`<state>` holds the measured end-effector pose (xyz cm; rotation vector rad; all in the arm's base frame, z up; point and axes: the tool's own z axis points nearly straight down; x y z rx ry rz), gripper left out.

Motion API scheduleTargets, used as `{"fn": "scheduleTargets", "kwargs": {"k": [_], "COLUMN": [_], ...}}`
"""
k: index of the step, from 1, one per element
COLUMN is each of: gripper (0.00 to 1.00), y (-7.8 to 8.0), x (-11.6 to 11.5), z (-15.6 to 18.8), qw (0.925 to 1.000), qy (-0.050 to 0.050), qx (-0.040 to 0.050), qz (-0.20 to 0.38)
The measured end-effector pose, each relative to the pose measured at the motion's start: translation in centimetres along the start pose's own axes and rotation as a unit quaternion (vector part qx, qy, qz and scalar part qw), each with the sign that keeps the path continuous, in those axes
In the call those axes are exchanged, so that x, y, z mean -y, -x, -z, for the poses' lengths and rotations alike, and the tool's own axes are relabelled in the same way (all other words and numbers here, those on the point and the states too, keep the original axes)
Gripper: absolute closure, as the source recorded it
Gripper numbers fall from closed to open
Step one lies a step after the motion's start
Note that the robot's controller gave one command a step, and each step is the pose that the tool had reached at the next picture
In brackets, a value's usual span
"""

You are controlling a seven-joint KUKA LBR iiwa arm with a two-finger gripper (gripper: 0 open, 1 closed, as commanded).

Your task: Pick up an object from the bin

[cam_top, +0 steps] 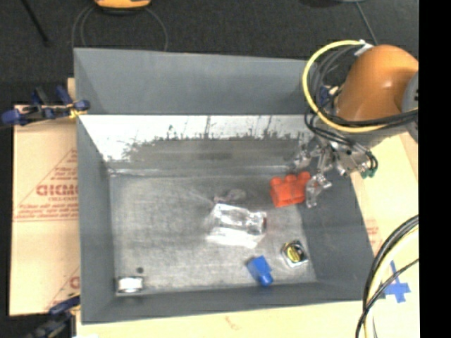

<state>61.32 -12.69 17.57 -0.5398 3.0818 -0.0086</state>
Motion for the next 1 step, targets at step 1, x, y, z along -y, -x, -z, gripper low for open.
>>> {"fn": "scheduleTargets", "kwargs": {"k": [1], "gripper": [1.00], "y": [0.51], "x": [0.18], "z": [12.24], "qw": [1.0000], "qy": [0.001], "qx": [-0.0012], "qz": [-0.006]}}
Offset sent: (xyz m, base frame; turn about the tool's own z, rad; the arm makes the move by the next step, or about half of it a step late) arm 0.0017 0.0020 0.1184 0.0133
